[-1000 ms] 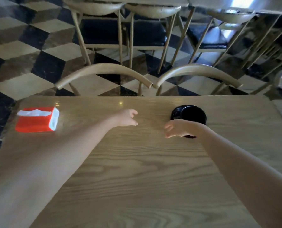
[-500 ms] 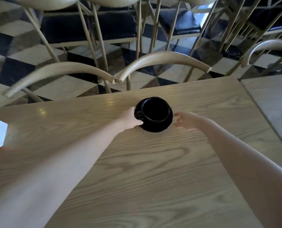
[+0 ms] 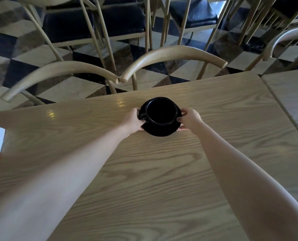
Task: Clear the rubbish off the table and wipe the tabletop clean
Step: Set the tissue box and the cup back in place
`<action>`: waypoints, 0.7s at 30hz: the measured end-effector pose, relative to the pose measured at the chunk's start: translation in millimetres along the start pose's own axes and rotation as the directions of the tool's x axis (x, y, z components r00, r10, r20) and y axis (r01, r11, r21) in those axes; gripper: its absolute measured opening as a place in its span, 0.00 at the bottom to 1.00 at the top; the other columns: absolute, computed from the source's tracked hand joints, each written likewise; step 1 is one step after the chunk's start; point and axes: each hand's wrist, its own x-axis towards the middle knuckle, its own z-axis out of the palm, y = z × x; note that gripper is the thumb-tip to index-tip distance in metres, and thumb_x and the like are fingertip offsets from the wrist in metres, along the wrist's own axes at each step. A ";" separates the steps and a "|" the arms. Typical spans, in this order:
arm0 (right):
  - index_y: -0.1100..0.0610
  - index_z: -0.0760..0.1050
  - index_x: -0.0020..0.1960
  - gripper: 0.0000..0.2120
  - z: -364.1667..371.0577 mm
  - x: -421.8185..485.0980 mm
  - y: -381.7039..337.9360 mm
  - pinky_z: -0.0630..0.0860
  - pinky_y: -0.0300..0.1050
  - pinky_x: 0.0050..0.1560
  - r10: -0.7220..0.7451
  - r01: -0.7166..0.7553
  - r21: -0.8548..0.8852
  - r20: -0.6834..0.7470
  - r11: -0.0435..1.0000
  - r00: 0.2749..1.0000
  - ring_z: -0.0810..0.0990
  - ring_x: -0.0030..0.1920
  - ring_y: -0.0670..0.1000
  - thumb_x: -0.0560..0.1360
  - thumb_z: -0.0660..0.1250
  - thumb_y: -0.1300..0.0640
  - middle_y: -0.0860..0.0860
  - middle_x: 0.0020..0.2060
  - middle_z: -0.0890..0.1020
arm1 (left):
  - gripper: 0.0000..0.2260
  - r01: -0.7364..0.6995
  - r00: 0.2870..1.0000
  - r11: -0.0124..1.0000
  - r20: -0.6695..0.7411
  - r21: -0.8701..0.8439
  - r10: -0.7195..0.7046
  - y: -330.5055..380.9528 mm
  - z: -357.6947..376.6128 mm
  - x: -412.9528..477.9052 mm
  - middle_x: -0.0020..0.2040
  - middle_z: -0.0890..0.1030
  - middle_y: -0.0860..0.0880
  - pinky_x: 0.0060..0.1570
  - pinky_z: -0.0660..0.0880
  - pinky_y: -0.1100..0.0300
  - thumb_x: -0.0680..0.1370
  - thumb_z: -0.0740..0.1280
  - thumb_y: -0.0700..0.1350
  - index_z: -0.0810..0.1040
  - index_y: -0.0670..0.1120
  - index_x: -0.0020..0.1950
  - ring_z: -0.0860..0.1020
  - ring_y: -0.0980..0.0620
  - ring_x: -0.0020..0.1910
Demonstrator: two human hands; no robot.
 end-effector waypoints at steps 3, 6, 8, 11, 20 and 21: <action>0.62 0.80 0.55 0.19 1.2 0.7 0.8 0.82 0.57 0.47 -0.007 0.008 0.018 -0.040 1.000 0.999 0.83 0.43 0.61 0.71 0.59 0.76 0.57 0.43 0.80 | 0.24 0.004 1.000 1.000 -0.010 -0.022 -0.005 0.3 -0.3 -0.1 0.68 0.70 0.40 0.53 0.78 0.52 0.77 0.64 0.33 0.62 0.43 0.72 0.72 0.42 0.66; 0.63 0.80 0.52 0.18 5.3 -3.2 -0.2 0.82 0.55 0.46 -0.003 0.006 0.051 -0.056 0.999 0.998 0.82 0.40 0.59 0.70 0.59 0.77 0.56 0.40 0.79 | 0.23 -0.008 0.999 1.000 -0.042 0.007 0.008 0.9 -2.0 -3.0 0.67 0.71 0.40 0.53 0.79 0.50 0.77 0.63 0.33 0.64 0.42 0.71 0.74 0.41 0.64; 0.62 0.80 0.52 0.18 11.6 -8.7 -3.1 0.83 0.52 0.42 -0.016 0.019 0.064 -0.061 0.998 0.998 0.81 0.37 0.56 0.70 0.59 0.77 0.54 0.37 0.78 | 0.22 -0.017 0.998 1.000 -0.066 0.024 0.019 -2.1 -6.8 -6.9 0.67 0.71 0.40 0.53 0.79 0.50 0.77 0.63 0.33 0.65 0.42 0.71 0.75 0.41 0.63; 0.61 0.81 0.53 0.19 25.1 -17.8 -9.6 0.83 0.43 0.31 -0.047 0.051 0.094 -0.049 0.994 0.998 0.80 0.37 0.54 0.70 0.59 0.77 0.54 0.38 0.79 | 0.23 -0.028 0.995 0.999 -0.094 0.021 0.030 -12.1 -20.5 -13.3 0.68 0.70 0.41 0.52 0.79 0.50 0.77 0.63 0.33 0.64 0.41 0.71 0.75 0.40 0.62; 0.56 0.79 0.45 0.20 104.1 -43.4 -49.7 0.83 0.43 0.31 -0.116 0.104 0.146 0.081 0.984 0.990 0.82 0.38 0.56 0.70 0.58 0.77 0.56 0.44 0.81 | 0.25 -0.019 0.987 0.996 -0.163 -0.093 0.003 -55.4 -103.7 -46.1 0.68 0.72 0.40 0.52 0.79 0.49 0.77 0.63 0.32 0.63 0.40 0.73 0.75 0.39 0.63; 0.56 0.79 0.44 0.19 116.2 -46.0 -54.1 0.83 0.44 0.32 -0.124 0.110 0.146 0.096 0.983 0.988 0.82 0.37 0.56 0.70 0.58 0.77 0.56 0.44 0.81 | 0.24 -0.015 0.984 0.994 -0.176 -0.106 -0.004 -61.5 -114.9 -50.7 0.68 0.72 0.40 0.52 0.79 0.49 0.77 0.63 0.32 0.63 0.40 0.73 0.75 0.39 0.63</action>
